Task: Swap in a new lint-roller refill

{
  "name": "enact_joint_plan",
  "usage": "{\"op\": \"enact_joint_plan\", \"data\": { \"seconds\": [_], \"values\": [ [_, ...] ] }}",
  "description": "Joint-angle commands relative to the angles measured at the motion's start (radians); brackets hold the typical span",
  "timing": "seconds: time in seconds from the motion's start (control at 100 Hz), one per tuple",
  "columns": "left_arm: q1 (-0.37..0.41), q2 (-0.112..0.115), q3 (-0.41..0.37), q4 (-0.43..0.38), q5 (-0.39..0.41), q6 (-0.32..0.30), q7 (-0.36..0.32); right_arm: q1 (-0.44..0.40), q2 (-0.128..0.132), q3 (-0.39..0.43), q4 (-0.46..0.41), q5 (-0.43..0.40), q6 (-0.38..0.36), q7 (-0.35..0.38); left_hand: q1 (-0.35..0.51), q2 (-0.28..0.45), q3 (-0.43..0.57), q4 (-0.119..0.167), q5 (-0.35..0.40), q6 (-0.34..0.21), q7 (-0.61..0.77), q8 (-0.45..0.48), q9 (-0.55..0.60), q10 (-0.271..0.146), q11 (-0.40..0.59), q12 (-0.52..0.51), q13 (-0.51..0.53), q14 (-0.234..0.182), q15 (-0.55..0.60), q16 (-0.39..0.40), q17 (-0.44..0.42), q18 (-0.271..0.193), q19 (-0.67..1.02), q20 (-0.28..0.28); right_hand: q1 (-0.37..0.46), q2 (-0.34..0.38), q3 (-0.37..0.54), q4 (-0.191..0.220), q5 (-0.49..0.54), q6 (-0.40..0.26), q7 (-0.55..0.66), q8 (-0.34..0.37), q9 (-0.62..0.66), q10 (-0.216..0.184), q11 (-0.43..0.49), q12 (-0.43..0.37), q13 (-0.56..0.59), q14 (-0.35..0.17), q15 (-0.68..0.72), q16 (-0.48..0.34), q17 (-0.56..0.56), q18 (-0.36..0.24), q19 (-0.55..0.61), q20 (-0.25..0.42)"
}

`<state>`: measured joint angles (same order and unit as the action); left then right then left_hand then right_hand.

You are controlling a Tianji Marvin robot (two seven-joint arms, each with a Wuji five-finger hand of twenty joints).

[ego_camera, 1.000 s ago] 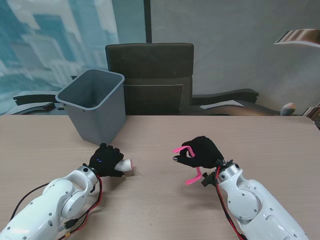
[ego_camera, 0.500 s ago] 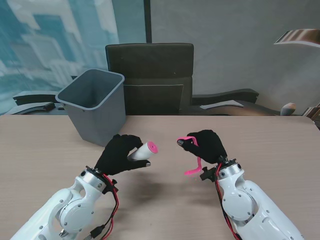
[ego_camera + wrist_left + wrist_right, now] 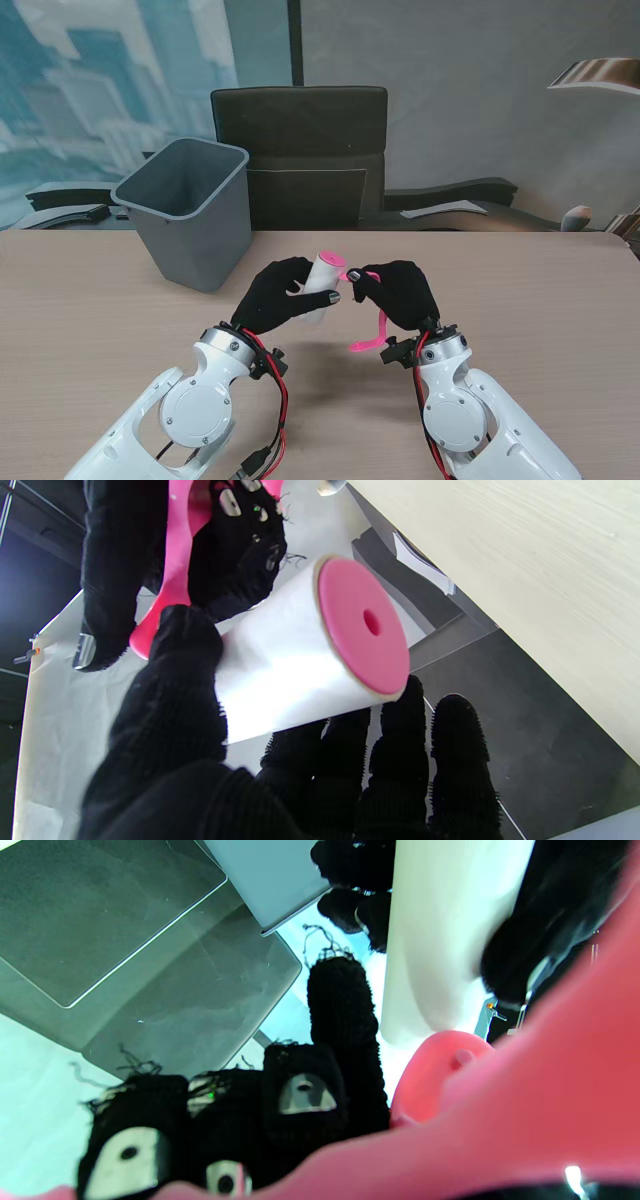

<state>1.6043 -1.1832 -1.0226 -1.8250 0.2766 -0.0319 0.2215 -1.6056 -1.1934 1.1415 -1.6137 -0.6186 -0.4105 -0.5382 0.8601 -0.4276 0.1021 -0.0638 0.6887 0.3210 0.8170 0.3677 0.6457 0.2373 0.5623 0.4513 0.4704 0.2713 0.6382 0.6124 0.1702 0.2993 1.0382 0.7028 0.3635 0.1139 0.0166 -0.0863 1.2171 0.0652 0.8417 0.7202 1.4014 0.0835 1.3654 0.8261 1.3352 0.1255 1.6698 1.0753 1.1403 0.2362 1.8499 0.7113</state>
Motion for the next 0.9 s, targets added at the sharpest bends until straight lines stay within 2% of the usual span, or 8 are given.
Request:
{"op": "enact_joint_plan", "data": {
  "seconds": [0.0, 0.26, 0.65, 0.78, 0.89],
  "values": [
    [0.003, -0.015, 0.003, -0.026, -0.041, 0.025, -0.013, -0.004, -0.011, -0.010, -0.003, -0.002, 0.000, 0.006, 0.183, 0.140, 0.116, 0.039, 0.049, -0.199, 0.213, 0.016, -0.025, -0.053, 0.023, 0.026, -0.009, -0.032, 0.028, 0.001, -0.010, -0.035, 0.027, -0.015, 0.031, 0.039, -0.029, 0.039, 0.069, 0.085, 0.021, 0.010, 0.053, 0.090, 0.049, 0.013, -0.015, -0.327, 0.132, 0.034, 0.070, -0.196, 0.244, 0.049],
    [0.010, -0.013, 0.030, -0.039, -0.120, 0.030, -0.055, 0.000, -0.013, -0.018, -0.001, 0.005, 0.010, 0.008, 0.187, 0.142, 0.103, 0.041, 0.052, -0.200, 0.219, 0.005, -0.031, -0.053, 0.028, 0.022, -0.013, -0.033, 0.031, -0.001, -0.012, -0.037, 0.030, -0.017, 0.046, 0.020, -0.027, 0.043, 0.065, 0.088, 0.017, 0.010, 0.052, 0.088, 0.050, 0.012, -0.015, -0.333, 0.131, 0.036, 0.071, -0.198, 0.244, 0.052],
    [0.027, -0.009, 0.036, -0.059, -0.157, 0.052, -0.084, -0.003, -0.009, -0.004, -0.003, -0.015, 0.009, 0.002, 0.191, 0.145, 0.100, 0.043, 0.050, -0.190, 0.227, 0.007, -0.028, -0.046, 0.029, 0.017, -0.011, -0.031, 0.032, -0.003, -0.012, -0.035, 0.032, -0.020, 0.075, -0.008, -0.020, 0.050, 0.062, 0.086, 0.013, 0.010, 0.052, 0.082, 0.052, 0.012, -0.014, -0.341, 0.129, 0.038, 0.071, -0.206, 0.244, 0.051],
    [0.038, -0.009, 0.036, -0.076, -0.204, 0.075, -0.098, -0.005, -0.008, 0.000, -0.004, -0.020, 0.006, 0.000, 0.193, 0.145, 0.100, 0.043, 0.049, -0.183, 0.230, 0.012, -0.025, -0.043, 0.030, 0.017, -0.009, -0.028, 0.034, -0.003, -0.011, -0.033, 0.033, -0.021, 0.083, -0.017, -0.018, 0.052, 0.057, 0.085, 0.009, 0.009, 0.052, 0.078, 0.053, 0.012, -0.014, -0.346, 0.128, 0.038, 0.071, -0.209, 0.244, 0.050],
    [0.046, -0.012, 0.043, -0.093, -0.274, 0.100, -0.114, -0.006, -0.009, 0.000, -0.004, -0.021, 0.001, -0.002, 0.196, 0.142, 0.102, 0.044, 0.052, -0.170, 0.233, 0.017, -0.023, -0.037, 0.030, 0.017, -0.008, -0.023, 0.036, -0.002, -0.013, -0.031, 0.034, -0.021, 0.085, -0.021, -0.018, 0.053, 0.054, 0.085, 0.006, 0.008, 0.052, 0.075, 0.053, 0.012, -0.014, -0.348, 0.128, 0.039, 0.071, -0.213, 0.244, 0.049]
  ]
}}
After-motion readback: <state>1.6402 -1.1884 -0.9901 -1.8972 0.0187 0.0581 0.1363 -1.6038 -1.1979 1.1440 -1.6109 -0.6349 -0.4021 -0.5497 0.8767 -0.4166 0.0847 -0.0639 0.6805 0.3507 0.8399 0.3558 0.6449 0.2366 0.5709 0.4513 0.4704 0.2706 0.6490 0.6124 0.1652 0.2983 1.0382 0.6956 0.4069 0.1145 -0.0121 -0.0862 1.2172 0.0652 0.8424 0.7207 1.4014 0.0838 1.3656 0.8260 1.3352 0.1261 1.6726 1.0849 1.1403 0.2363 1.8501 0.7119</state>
